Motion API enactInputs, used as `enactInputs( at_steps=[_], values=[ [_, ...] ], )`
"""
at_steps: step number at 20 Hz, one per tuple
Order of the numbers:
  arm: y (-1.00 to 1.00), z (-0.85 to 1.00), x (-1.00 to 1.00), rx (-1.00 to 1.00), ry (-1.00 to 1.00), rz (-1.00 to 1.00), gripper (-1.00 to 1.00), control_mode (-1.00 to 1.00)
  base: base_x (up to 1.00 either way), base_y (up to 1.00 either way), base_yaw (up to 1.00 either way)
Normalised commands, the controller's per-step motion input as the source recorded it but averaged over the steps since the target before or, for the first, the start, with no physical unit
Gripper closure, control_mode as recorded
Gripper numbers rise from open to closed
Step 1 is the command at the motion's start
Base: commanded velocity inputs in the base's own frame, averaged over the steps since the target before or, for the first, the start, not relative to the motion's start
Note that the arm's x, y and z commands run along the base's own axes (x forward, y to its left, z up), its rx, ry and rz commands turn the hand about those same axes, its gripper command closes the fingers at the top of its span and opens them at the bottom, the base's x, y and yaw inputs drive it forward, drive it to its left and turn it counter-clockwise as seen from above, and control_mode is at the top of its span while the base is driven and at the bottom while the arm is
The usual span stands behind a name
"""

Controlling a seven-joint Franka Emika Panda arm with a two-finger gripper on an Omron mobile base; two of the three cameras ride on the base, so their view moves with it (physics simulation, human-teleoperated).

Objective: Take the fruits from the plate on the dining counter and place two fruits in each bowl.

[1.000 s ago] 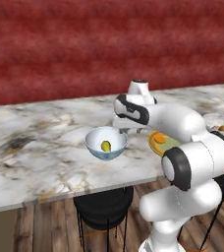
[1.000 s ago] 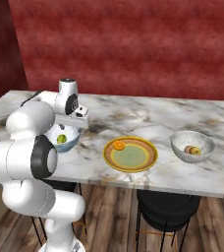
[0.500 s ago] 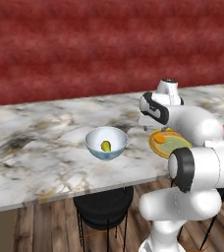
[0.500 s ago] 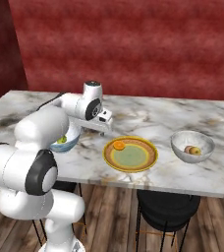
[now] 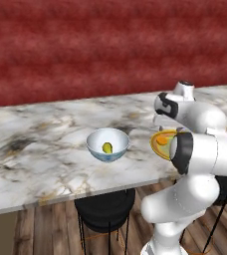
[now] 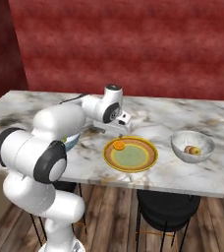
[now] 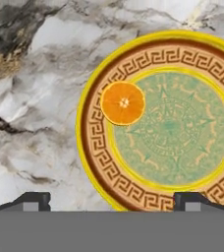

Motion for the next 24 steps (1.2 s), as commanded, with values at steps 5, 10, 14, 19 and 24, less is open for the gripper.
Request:
enactInputs(
  at_steps=[5,10,14,19,24],
  values=[
    [-0.36,-0.52,0.32,0.00,-0.01,0.00,-1.00,-1.00,0.00,0.00,0.00],
    [-0.11,-0.55,0.39,0.00,0.00,0.00,-1.00,-1.00,0.00,0.00,0.00],
    [-0.09,-0.41,0.20,0.00,0.00,0.00,-1.00,-1.00,0.00,0.00,0.00],
    [0.00,-0.24,0.20,0.00,0.00,0.00,-1.00,-1.00,0.00,0.00,0.00],
    [0.02,-0.03,0.15,0.00,0.00,0.00,-1.00,-1.00,0.00,0.00,0.00]
  ],
)
